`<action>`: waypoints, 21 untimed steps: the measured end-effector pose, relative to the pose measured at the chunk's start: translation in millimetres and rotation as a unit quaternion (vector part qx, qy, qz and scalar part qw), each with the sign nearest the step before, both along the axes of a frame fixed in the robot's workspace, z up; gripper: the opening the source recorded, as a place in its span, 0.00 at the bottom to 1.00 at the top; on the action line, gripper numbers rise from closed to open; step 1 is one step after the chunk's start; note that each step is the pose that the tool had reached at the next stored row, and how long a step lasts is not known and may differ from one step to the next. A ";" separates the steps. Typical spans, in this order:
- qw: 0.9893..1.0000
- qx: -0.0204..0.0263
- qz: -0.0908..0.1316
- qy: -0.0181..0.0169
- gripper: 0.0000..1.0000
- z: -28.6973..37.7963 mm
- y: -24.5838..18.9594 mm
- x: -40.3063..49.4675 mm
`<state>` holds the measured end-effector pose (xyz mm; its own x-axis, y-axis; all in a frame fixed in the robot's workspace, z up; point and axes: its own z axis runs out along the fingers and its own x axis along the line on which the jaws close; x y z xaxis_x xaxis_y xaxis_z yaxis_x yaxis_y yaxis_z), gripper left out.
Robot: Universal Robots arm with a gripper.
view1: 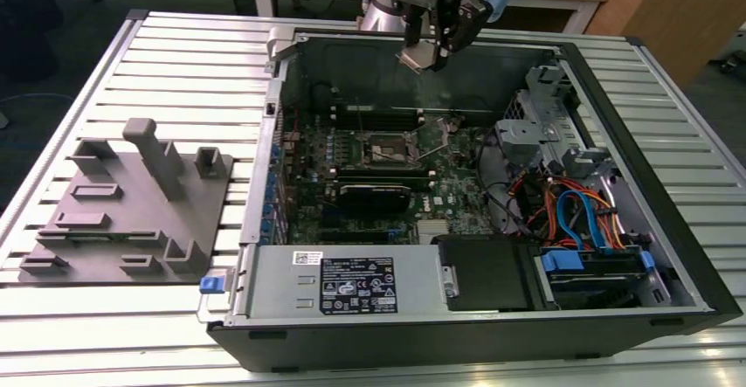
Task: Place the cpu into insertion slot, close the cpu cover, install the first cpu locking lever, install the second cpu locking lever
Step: 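Place the cpu into insertion slot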
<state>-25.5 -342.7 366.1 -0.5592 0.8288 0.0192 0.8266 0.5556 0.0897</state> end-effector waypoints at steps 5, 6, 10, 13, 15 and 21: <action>1.000 0.000 -0.002 0.000 0.54 0.0 0.0 0.0; 1.000 0.000 -0.002 0.000 0.54 0.0 0.0 0.0; 1.000 0.000 -0.003 0.000 0.54 0.0 0.0 0.0; 1.000 0.000 -0.003 0.000 0.54 0.0 0.0 0.0; 1.000 0.000 -0.003 0.000 0.54 0.0 0.0 0.0; 1.000 0.000 -0.005 0.000 0.54 0.0 0.0 0.0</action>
<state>-25.5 -342.7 366.1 -0.5516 0.8339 0.0192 0.8317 0.5480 0.0896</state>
